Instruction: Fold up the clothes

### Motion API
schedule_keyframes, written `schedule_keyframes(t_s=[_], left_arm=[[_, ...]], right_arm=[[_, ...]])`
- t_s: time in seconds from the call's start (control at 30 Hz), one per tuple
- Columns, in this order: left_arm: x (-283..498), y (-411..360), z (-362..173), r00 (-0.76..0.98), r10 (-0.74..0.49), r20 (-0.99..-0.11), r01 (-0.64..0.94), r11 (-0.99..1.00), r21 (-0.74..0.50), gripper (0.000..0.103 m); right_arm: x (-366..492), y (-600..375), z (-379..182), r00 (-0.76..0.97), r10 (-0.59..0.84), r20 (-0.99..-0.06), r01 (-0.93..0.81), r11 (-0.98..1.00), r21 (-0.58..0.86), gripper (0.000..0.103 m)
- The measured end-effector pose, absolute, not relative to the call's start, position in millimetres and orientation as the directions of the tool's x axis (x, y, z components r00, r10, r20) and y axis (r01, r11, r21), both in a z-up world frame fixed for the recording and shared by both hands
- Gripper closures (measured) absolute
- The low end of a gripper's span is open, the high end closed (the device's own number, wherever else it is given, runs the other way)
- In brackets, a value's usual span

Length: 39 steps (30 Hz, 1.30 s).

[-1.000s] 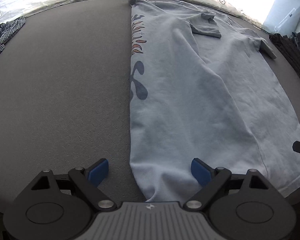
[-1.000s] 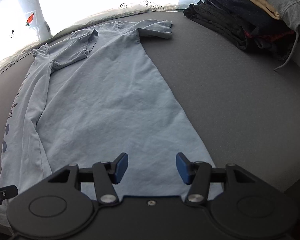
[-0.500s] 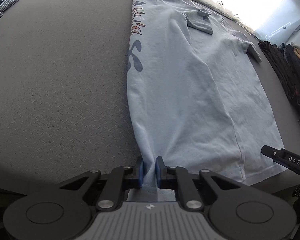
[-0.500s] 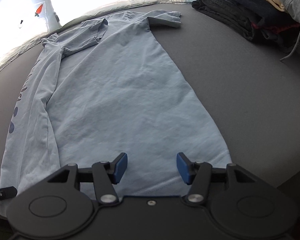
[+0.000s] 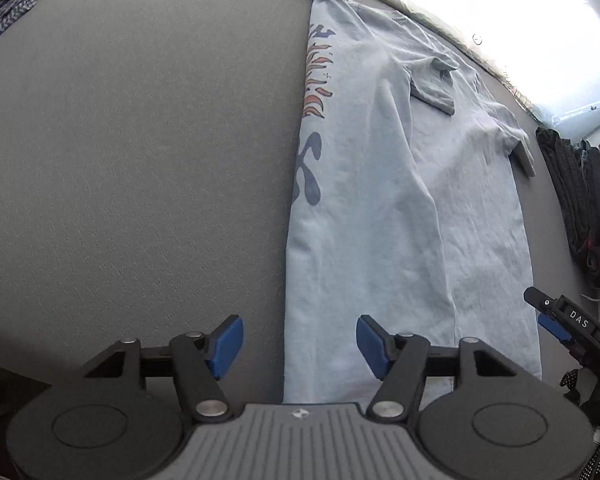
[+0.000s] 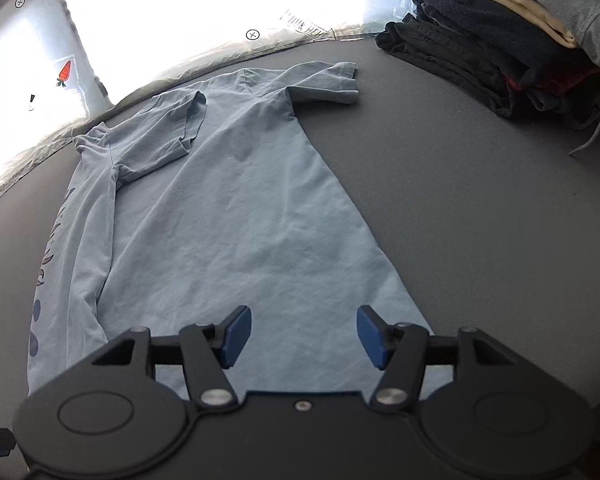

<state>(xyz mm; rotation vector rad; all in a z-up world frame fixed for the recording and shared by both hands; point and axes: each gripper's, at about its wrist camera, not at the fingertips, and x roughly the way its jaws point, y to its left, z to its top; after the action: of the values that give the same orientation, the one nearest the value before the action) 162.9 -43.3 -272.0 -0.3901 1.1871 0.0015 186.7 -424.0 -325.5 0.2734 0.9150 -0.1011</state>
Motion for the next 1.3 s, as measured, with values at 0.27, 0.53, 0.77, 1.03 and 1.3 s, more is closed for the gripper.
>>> schedule_keyframes(t_s=[0.27, 0.53, 0.77, 1.03, 1.3], left_arm=[[265.1, -50.6, -274.6, 0.384, -0.138, -0.913, -0.149, 0.967, -0.209, 0.013], [404.1, -61.9, -294.6, 0.355, -0.099, -0.930, -0.080, 0.988, -0.135, 0.008], [512.4, -85.5, -304.9, 0.409, -0.062, -0.910, -0.088, 0.990, -0.107, 0.008], [555.1, -88.3, -321.8, 0.412, -0.063, -0.909, -0.126, 0.984, -0.125, 0.000], [539.4, -84.7, -320.0, 0.408, -0.065, -0.911, -0.099, 0.988, -0.115, 0.000]], right_arm=[[247.2, -440.9, -337.2, 0.652, 0.157, -0.742, 0.240, 0.885, 0.399, 0.014], [331.5, -508.8, -366.3, 0.786, 0.169, -0.594, 0.414, 0.570, 0.710, 0.009], [405.5, -555.7, -390.7, 0.825, 0.023, -0.564, 0.508, 0.405, 0.760, 0.018], [437.4, -551.1, -398.0, 0.813, 0.048, -0.580, 0.545, 0.288, 0.788, 0.046], [450.7, -553.9, -405.7, 0.823, 0.115, -0.557, 0.535, 0.172, 0.827, 0.095]])
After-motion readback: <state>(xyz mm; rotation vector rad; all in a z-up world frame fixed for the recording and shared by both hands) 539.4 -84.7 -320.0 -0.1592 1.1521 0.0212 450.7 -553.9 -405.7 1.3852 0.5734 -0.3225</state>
